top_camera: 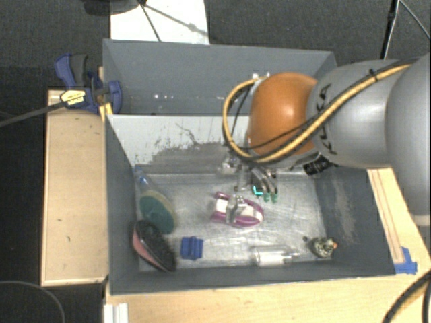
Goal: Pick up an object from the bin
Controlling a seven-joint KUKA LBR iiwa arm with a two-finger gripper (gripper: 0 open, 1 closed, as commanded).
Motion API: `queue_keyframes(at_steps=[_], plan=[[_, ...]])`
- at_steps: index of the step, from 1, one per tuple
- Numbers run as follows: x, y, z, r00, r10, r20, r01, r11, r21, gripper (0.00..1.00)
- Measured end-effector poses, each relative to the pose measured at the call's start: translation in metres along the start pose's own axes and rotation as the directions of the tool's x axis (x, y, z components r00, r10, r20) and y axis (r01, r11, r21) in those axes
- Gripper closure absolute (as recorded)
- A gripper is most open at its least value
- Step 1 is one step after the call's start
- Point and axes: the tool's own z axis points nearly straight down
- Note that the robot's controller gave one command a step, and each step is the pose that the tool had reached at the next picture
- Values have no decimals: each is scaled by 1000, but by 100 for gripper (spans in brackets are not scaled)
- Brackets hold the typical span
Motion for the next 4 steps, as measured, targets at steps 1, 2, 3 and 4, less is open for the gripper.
queue_keyframes(at_steps=[1, 2, 3, 4], plan=[[-18, -26, 57, 1000, 10, 8, -10, 1000, -5, 0], [-21, -26, 55, 1000, 10, 22, -10, 1000, -4, 100], [-20, -31, -55, 1000, 2, 15, -2, 1000, 0, 100], [-22, -50, -137, 1000, 19, 15, -19, 1000, 0, 100]])
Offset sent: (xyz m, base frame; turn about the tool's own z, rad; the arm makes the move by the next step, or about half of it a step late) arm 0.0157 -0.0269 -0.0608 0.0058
